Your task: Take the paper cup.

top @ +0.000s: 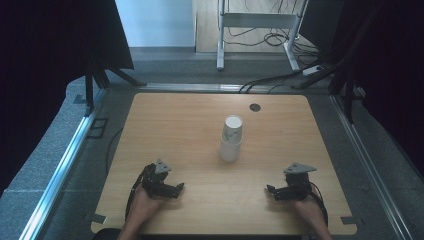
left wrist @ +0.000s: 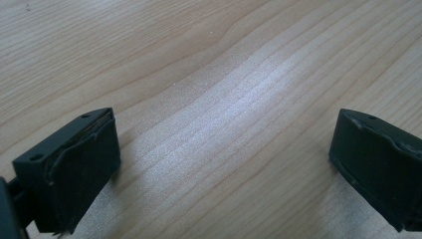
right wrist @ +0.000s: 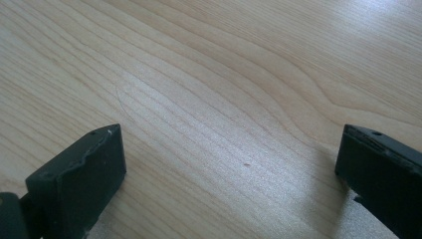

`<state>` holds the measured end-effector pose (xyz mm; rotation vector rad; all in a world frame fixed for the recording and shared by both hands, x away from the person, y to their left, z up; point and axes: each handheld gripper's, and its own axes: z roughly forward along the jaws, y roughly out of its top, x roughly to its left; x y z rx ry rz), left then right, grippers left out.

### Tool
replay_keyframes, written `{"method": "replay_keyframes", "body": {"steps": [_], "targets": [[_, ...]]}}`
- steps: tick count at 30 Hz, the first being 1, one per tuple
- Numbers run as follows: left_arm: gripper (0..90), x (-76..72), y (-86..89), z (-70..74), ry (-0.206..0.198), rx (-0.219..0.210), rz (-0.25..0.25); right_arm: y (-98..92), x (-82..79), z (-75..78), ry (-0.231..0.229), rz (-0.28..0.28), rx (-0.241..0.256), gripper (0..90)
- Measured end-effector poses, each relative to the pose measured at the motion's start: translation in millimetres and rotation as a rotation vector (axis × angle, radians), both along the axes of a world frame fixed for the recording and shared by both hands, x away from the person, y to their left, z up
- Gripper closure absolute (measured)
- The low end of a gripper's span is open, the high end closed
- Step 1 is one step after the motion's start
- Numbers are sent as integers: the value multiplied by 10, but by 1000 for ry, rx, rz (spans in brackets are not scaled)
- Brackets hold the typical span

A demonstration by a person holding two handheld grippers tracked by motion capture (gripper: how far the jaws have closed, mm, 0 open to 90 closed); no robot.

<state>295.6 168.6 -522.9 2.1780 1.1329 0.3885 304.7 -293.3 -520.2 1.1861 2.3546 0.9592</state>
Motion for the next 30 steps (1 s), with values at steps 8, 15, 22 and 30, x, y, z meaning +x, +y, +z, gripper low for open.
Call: {"method": "replay_keyframes", "body": {"steps": [8,15,22,30], "targets": [[0,34,-19,0,0,0,-11,0,-2,0,0,-1,0,0],[0,55,-36,7,7,4,-13,-9,3,5,5,1,6,0],[0,57,-31,0,0,-1,-15,-13,16,33,14,4,29,2],[0,18,-38,0,-1,-1,-11,21,37,116,13,10,47,8]]}}
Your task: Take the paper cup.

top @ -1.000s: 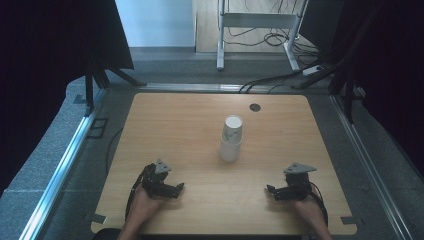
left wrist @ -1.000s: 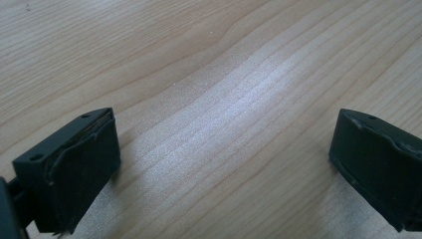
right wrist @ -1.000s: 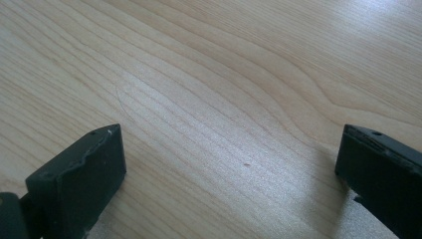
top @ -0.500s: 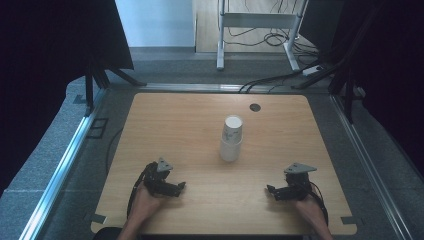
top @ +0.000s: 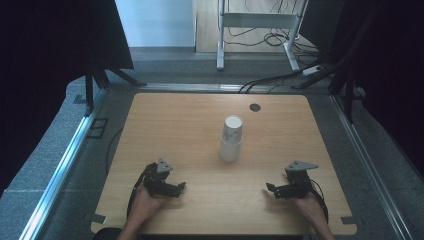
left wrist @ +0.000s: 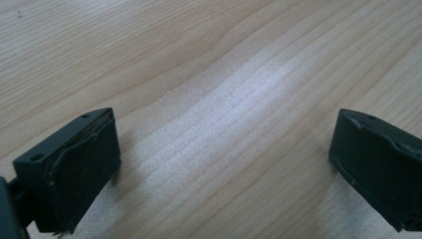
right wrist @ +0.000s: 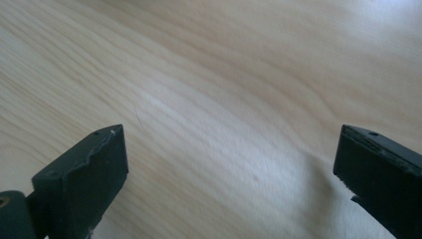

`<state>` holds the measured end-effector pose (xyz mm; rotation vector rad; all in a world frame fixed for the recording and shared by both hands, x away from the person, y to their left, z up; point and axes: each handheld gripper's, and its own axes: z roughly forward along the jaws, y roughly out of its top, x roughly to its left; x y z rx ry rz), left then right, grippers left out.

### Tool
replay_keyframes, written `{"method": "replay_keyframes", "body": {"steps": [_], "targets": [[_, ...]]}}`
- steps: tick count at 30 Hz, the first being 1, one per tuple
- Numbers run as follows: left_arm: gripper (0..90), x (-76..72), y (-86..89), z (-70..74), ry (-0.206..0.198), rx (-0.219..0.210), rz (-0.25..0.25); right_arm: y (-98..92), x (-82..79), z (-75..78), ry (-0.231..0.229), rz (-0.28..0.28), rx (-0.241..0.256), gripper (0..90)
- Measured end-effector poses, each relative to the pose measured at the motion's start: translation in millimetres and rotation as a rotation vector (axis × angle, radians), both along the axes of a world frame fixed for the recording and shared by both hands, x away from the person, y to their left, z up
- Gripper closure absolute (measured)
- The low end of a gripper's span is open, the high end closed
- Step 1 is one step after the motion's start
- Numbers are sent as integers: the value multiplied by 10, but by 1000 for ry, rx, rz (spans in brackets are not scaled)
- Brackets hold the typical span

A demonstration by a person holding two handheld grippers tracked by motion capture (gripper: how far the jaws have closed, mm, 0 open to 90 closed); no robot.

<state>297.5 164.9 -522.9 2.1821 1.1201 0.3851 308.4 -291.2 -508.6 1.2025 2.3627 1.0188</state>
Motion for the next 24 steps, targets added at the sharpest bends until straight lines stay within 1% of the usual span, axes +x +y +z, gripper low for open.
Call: {"method": "replay_keyframes", "body": {"steps": [1,2,3,4,5,6,7,8,9,10,11,14,15,16,17,18,19,20,21,22,23,24], "targets": [[0,-5,-1,1,1,1,1,42,19,41,-4,-8,2,8],[0,-7,-4,1,1,1,2,110,30,106,-8,13,21,10],[0,-6,-3,0,1,0,2,110,30,106,-8,13,21,10],[0,-6,2,1,1,0,-3,230,15,180,-45,43,-30,10],[0,-6,2,1,1,0,-3,230,15,180,-45,43,-30,10],[0,-5,9,0,1,0,-11,301,-14,218,-47,61,-34,10],[0,-3,22,1,1,0,-22,319,-28,229,-42,71,-31,10],[0,-3,22,1,1,0,-22,319,-28,229,-42,71,-31,10],[0,-1,24,5,4,-7,-2,342,-45,242,-40,88,-12,10],[0,-1,24,5,4,-7,-2,342,-45,242,-40,88,-12,10],[0,-15,-9,19,9,13,-6,341,-31,233,-33,85,-16,10],[0,-21,-44,36,5,18,-9,327,-13,232,-33,83,-23,10],[0,-17,-68,58,5,3,-11,318,-4,241,-34,80,-17,10],[0,-16,-87,73,2,-13,-16,306,24,266,-15,87,8,10],[0,-19,-107,94,-5,-17,-22,303,46,297,-1,99,16,10],[0,-29,-122,113,-16,-6,-15,286,49,417,-72,68,-13,10],[0,-41,-134,123,-29,6,-14,286,49,417,-72,68,-13,10],[0,-52,-147,126,-37,19,-28,252,58,481,-90,65,48,10],[0,-54,-150,123,-35,30,-34,252,58,481,-90,65,48,10],[0,-53,-144,114,-28,36,-36,262,91,483,-81,66,32,8],[0,-50,-139,108,-23,28,-33,262,91,483,-81,66,32,8],[0,-43,-125,108,-7,3,-35,292,109,487,-80,77,9,0]]}}
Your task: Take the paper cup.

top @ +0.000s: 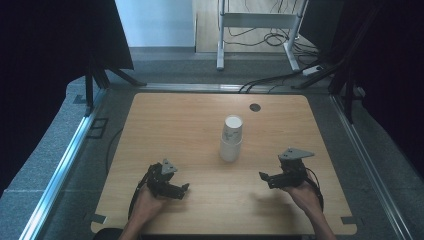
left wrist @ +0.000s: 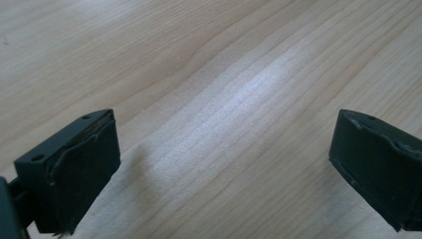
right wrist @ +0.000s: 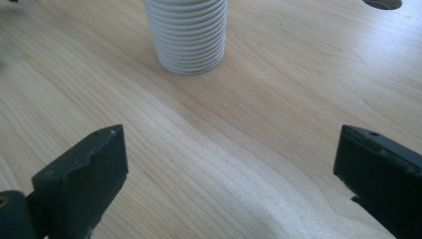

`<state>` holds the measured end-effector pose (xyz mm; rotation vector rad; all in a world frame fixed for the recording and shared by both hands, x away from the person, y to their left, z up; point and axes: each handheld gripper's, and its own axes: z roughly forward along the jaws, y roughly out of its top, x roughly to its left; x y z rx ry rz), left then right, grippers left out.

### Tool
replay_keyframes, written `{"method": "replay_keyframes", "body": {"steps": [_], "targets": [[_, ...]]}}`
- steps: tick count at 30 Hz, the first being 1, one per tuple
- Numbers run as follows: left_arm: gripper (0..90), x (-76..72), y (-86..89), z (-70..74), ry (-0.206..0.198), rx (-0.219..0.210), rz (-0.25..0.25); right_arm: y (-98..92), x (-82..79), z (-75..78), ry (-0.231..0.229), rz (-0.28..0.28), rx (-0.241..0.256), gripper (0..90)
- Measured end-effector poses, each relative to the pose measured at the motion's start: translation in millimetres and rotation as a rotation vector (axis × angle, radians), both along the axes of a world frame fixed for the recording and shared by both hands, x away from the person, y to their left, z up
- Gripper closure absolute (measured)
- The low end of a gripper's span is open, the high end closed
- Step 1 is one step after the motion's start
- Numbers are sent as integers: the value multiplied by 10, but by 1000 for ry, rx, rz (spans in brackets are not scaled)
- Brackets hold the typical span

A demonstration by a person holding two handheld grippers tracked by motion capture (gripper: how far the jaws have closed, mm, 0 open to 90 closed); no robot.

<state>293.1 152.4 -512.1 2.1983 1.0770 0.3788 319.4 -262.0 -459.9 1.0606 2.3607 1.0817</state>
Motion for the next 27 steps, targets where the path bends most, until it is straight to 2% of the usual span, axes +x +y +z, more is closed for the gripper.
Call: {"method": "replay_keyframes", "body": {"steps": [3,6,16,27], "targets": [[0,1,1,14,1,-11,-4,32,20,25,6,20,10,0],[0,-3,-1,24,-3,-10,-10,70,100,94,-3,33,-2,0],[0,7,8,11,-1,12,-5,95,263,240,1,16,30,0],[0,13,19,19,-5,16,4,210,399,393,-10,45,28,0]]}}
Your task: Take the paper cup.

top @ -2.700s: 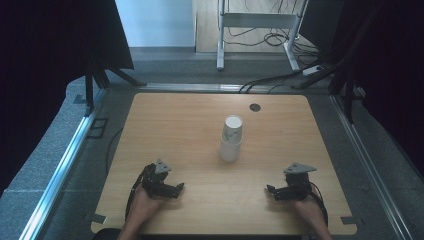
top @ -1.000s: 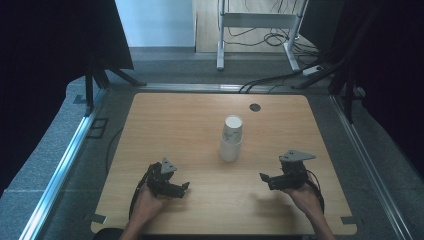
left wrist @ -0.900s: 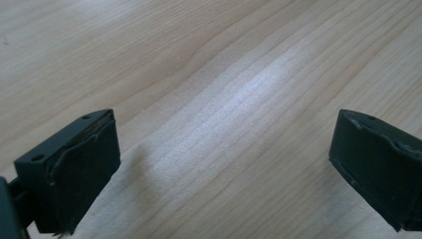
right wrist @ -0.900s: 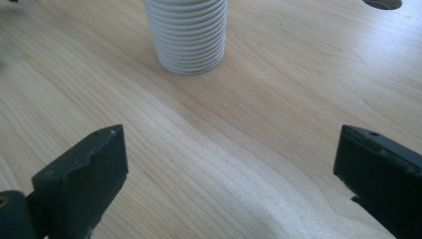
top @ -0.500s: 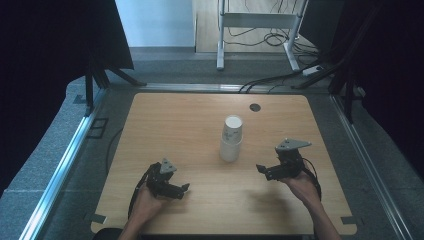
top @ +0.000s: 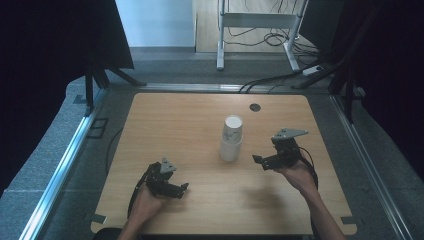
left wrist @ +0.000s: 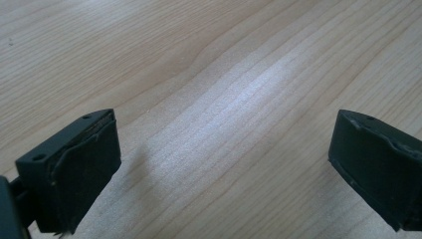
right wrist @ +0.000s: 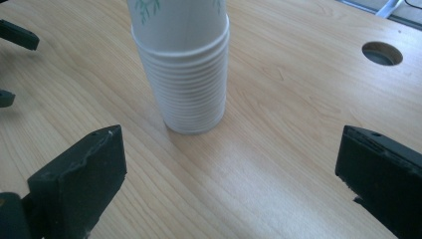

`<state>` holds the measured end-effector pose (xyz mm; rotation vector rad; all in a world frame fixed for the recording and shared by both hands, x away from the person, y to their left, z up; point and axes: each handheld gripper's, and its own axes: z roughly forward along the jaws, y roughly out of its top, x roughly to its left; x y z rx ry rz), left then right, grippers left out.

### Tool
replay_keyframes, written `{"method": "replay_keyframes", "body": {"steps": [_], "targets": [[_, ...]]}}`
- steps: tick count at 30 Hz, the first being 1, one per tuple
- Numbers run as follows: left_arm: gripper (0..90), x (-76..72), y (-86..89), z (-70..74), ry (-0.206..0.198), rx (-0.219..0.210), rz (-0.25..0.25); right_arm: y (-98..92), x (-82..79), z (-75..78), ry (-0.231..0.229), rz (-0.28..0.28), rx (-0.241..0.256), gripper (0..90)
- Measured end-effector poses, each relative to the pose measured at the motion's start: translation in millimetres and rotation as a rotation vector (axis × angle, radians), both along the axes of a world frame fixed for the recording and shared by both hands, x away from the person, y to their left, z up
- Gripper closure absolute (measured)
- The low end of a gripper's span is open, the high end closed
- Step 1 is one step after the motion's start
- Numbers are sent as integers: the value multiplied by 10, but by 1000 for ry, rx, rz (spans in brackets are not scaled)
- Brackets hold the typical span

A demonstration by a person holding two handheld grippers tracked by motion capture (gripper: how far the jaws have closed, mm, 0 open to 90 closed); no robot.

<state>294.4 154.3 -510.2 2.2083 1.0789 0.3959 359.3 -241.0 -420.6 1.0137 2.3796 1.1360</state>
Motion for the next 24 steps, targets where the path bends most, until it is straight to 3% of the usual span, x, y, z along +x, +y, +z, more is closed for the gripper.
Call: {"method": "replay_keyframes", "body": {"steps": [5,12,24], "targets": [[3,1,8,9,-9,-5,6,84,53,67,-10,17,-1,0],[13,3,15,14,-15,6,7,170,170,180,-2,28,46,0],[28,4,11,14,-20,9,8,364,337,335,-26,38,41,19]]}}
